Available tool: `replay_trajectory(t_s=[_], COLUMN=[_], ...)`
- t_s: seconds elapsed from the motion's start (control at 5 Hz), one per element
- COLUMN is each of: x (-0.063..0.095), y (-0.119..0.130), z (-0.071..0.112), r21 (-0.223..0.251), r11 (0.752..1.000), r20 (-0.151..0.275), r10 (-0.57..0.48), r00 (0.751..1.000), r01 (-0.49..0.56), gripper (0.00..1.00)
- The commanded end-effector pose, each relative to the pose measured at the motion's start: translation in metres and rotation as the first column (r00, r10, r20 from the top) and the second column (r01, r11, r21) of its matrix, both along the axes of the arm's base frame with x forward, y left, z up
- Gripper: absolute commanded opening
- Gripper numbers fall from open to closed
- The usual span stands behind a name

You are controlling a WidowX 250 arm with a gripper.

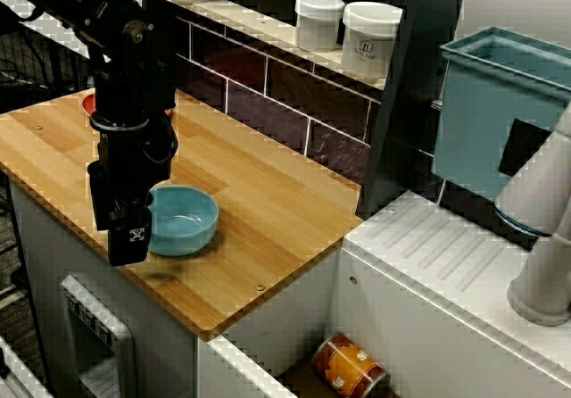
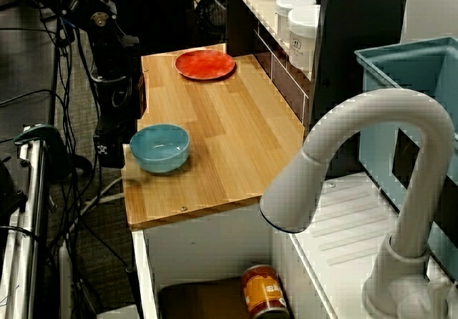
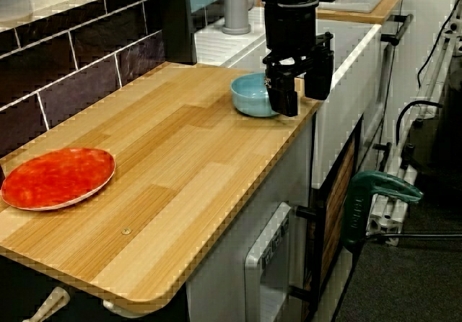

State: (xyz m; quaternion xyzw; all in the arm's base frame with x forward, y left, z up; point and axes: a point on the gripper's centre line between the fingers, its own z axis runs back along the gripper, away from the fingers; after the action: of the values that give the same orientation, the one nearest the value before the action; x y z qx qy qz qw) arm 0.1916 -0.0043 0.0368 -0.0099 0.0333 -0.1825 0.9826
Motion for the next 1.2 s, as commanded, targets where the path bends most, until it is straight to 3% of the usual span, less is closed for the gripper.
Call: replay_trajectory(t_s=[0.0, 0.2, 0.4, 0.8, 1.0], x=[0.017, 0.030, 0.045, 0.075, 0.077], y=[0.006, 0.000, -0.004, -0.012, -0.009], z=[0.004, -0.003, -0.008, 0.002, 0.010], r21=[-0.030, -0.045, -0.048, -0.102, -0.119], r11=[0.999, 0.996, 0.992, 0.982, 0.979], r20=[0.035, 0.068, 0.054, -0.012, -0.026], r10=[0.021, 0.083, 0.116, 0.161, 0.163], r00=[0.999, 0.994, 0.992, 0.987, 0.986], r01=[-0.020, -0.081, -0.114, -0.162, -0.165], gripper=[1.00, 1.00, 1.00, 1.00, 1.00])
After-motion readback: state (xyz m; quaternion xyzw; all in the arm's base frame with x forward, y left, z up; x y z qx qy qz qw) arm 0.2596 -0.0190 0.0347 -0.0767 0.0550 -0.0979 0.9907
